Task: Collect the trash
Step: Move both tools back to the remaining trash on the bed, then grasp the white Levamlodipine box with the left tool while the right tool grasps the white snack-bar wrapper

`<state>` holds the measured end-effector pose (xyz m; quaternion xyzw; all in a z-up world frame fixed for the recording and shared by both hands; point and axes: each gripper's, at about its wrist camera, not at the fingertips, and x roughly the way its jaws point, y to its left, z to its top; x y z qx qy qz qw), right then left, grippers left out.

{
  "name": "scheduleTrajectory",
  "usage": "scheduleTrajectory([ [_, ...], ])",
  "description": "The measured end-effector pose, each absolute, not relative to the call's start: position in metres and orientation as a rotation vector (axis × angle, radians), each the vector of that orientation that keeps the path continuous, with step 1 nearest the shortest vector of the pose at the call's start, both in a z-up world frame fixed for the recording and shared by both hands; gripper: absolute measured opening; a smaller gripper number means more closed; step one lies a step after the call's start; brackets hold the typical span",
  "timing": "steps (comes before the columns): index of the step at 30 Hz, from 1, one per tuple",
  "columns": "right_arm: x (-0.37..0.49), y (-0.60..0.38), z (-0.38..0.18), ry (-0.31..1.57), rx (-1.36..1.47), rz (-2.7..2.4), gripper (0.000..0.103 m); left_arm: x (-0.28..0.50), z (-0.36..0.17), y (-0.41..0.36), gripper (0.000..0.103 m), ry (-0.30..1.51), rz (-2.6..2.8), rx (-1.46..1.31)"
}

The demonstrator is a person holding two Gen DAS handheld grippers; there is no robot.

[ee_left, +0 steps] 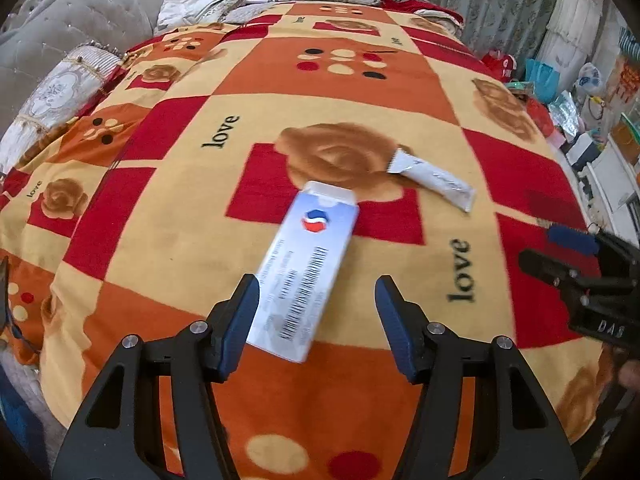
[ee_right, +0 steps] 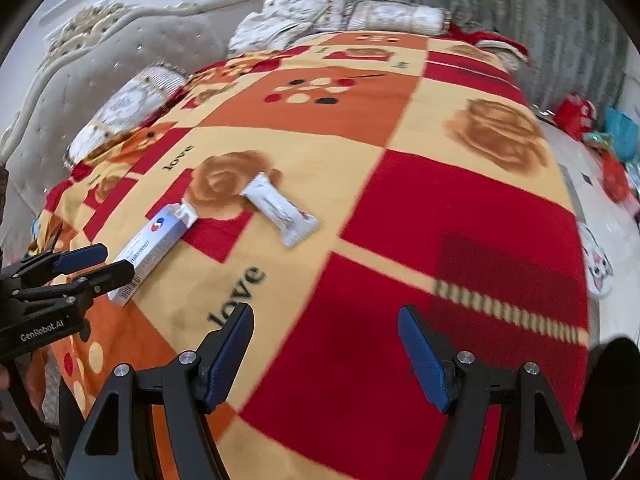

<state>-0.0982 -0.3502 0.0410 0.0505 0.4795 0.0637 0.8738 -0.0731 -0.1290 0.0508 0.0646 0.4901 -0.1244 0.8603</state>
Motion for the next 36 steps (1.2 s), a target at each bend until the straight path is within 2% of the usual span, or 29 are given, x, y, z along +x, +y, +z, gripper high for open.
scheduleTrajectory([
  [26, -0.008, -0.308, 0.019, 0.980, -0.118, 0.193, 0.072, -0.033, 0.018, -0.120, 0.059, 1.098, -0.265, 0.161],
  [30, 0.000, -0.303, 0.014, 0.991, -0.130, 0.218, 0.052, -0.031, 0.016, -0.120, 0.059, 1.103, -0.262, 0.157],
  [34, -0.001, -0.296, 0.011, 0.966, -0.154, 0.214, 0.043, -0.032, 0.016, -0.118, 0.059, 1.101, -0.261, 0.144],
  [36, -0.004, -0.295, 0.012, 0.965, -0.146, 0.212, 0.027, -0.033, 0.016, -0.118, 0.059, 1.099, -0.263, 0.138],
])
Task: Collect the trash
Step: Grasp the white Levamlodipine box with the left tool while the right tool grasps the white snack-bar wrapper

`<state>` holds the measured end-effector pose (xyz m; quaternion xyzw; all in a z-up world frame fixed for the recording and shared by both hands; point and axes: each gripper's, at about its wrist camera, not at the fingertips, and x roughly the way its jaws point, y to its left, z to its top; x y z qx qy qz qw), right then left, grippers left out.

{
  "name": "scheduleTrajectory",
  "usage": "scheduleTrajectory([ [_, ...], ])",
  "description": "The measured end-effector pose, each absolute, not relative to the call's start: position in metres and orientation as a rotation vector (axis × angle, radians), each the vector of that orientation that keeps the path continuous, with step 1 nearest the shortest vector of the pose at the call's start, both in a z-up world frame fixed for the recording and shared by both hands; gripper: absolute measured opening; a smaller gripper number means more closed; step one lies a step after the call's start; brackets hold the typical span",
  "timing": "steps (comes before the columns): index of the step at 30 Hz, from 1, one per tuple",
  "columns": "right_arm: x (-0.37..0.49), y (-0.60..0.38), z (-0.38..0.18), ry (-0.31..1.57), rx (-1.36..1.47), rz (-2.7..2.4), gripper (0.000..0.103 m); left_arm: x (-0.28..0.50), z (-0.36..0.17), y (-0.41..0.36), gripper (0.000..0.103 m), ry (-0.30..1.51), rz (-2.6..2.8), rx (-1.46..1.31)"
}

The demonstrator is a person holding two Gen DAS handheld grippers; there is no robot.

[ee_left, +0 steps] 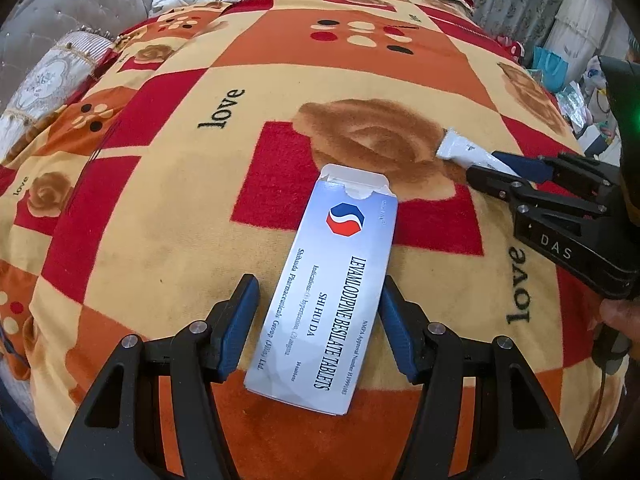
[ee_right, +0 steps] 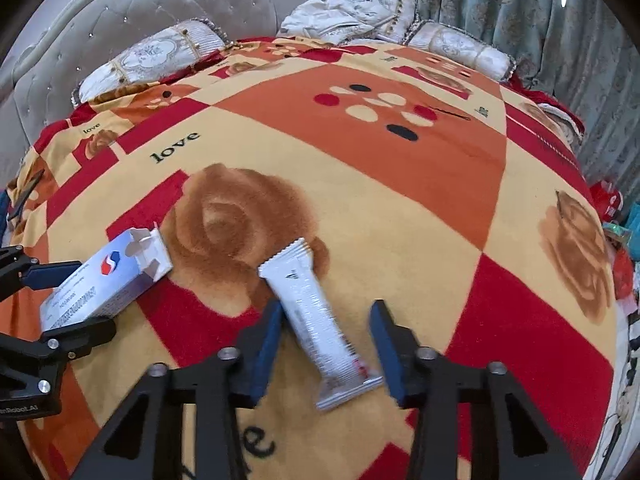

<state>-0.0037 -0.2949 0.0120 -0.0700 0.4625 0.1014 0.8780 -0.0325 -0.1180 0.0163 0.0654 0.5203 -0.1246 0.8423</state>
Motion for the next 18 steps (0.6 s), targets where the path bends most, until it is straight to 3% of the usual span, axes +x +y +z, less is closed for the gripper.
scheduleTrajectory([
  [2, -0.007, -0.296, 0.013, 0.964, -0.142, 0.199, 0.016, -0.035, 0.017, -0.117, 0.054, 1.094, -0.265, 0.133],
  [6, -0.021, -0.308, 0.021, 0.950, -0.079, 0.190, 0.015, -0.039, 0.019, -0.116, 0.048, 1.083, -0.272, 0.117],
  [18, -0.092, -0.332, 0.047, 0.911, 0.052, 0.162, 0.015, -0.068, 0.046, -0.138, 0.048, 1.018, -0.312, 0.101],
])
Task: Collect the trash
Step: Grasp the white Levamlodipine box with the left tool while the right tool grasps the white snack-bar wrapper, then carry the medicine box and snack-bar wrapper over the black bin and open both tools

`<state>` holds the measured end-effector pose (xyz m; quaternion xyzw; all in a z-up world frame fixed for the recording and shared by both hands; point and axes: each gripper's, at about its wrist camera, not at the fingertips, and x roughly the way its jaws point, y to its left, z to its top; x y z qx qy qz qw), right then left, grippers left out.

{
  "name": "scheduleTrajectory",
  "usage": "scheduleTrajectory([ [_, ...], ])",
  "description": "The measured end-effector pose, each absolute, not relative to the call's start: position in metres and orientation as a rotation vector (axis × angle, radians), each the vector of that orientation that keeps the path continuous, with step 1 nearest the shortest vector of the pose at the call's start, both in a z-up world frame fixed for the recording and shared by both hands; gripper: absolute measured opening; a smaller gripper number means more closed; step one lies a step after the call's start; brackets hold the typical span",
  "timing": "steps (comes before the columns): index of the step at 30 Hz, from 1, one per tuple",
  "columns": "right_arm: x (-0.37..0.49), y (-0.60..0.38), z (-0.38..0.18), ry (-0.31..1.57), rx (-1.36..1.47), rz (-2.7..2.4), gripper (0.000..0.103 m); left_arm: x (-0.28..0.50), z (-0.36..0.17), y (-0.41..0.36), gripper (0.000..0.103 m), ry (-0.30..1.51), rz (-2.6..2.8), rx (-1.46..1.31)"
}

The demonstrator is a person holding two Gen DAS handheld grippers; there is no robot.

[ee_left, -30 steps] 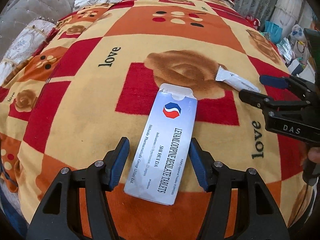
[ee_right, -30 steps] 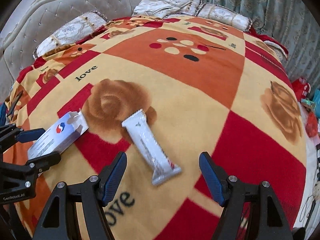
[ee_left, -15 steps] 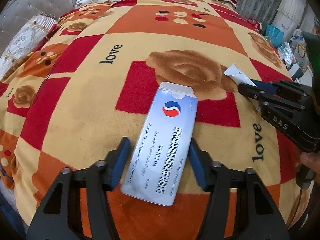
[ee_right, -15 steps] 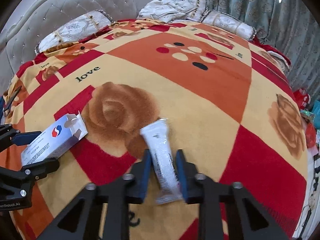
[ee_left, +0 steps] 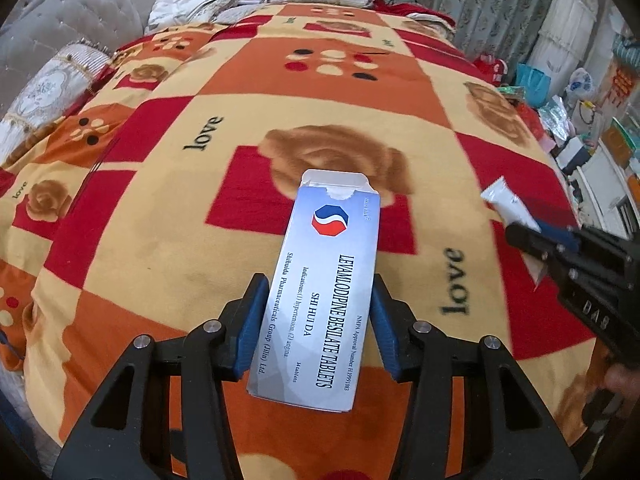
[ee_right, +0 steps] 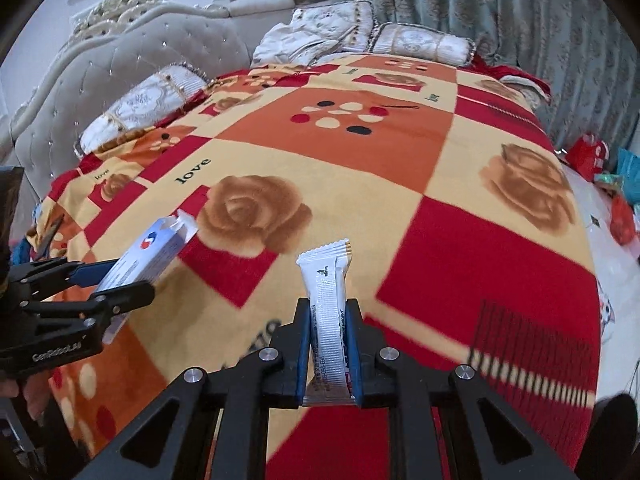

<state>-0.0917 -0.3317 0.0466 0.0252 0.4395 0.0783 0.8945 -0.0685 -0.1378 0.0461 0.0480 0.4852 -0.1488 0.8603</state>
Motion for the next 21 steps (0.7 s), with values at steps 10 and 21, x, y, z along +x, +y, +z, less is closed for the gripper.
scheduleTrajectory([
  [10, -0.142, -0.356, 0.055, 0.893, 0.097, 0.103, 0.015, -0.101, 0.061, -0.184, 0.048, 0.986, -0.382, 0.134],
  [21, -0.185, -0.405, 0.064, 0.872, 0.147, -0.005, 0.015, -0.127, 0.068, -0.249, 0.048, 0.971, -0.485, 0.174],
])
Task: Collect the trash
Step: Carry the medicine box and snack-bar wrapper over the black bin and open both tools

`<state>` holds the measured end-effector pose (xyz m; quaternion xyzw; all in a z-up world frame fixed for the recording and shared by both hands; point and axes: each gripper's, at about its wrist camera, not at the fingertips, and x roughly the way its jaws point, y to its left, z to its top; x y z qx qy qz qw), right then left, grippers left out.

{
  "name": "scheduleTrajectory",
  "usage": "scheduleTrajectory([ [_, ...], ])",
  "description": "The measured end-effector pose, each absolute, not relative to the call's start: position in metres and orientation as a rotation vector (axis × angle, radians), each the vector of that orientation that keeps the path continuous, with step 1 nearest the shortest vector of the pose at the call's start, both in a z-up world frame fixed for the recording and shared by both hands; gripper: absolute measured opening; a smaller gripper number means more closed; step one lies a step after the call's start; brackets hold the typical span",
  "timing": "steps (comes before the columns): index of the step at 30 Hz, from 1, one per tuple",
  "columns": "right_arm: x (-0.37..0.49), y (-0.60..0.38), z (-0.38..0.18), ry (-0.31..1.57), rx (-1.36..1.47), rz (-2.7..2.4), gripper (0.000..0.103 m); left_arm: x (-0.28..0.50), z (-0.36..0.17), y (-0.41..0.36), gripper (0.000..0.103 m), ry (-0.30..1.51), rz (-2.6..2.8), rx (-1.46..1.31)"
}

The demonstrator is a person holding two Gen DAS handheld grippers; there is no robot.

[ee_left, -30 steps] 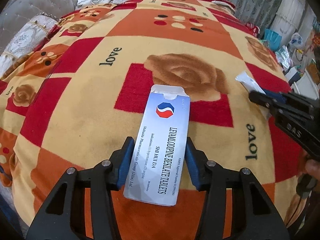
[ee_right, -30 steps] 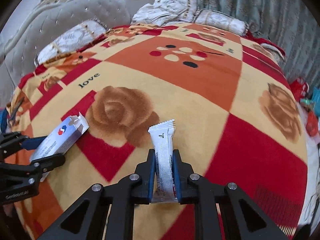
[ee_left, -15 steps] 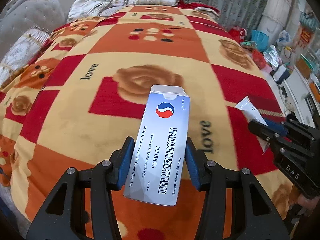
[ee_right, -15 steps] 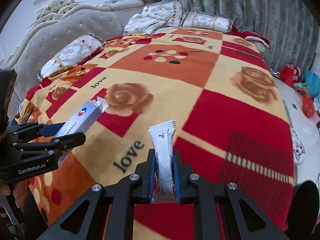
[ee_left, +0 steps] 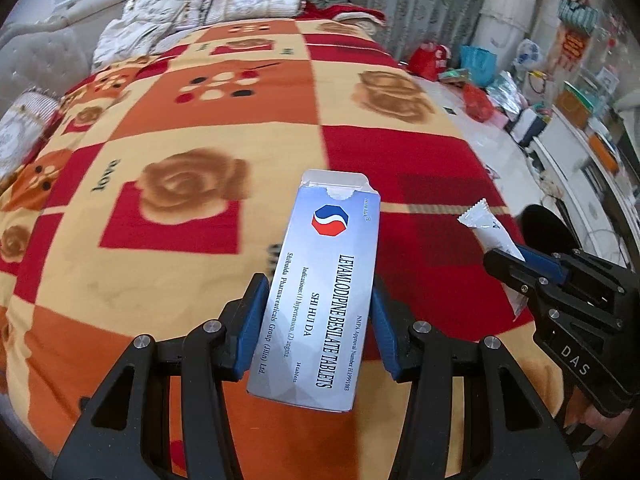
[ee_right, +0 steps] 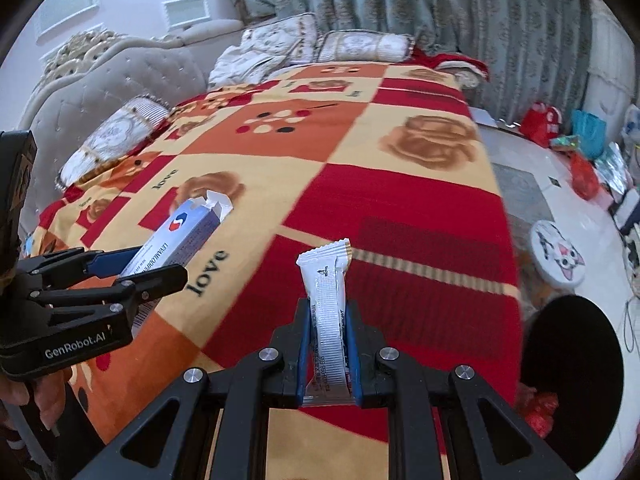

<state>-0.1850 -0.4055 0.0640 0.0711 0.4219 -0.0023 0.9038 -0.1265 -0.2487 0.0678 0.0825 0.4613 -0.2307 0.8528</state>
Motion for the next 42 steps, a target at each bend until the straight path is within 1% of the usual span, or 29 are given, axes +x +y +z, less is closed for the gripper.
scheduleTrajectory([
  [25, -0.261, -0.531, 0.071, 0.848, 0.244, -0.262, 0.015, -0.174, 0.074, -0.405, 0.048, 0.971, -0.725, 0.254],
  [32, -0.279, -0.570, 0.061, 0.859, 0.287, -0.335, 0.015, -0.180, 0.073, -0.447, 0.048, 0.990, -0.782, 0.253],
  [42, -0.294, -0.610, 0.045, 0.874, 0.370, -0.392, 0.015, -0.184, 0.067, -0.489, 0.049, 1.045, -0.846, 0.210],
])
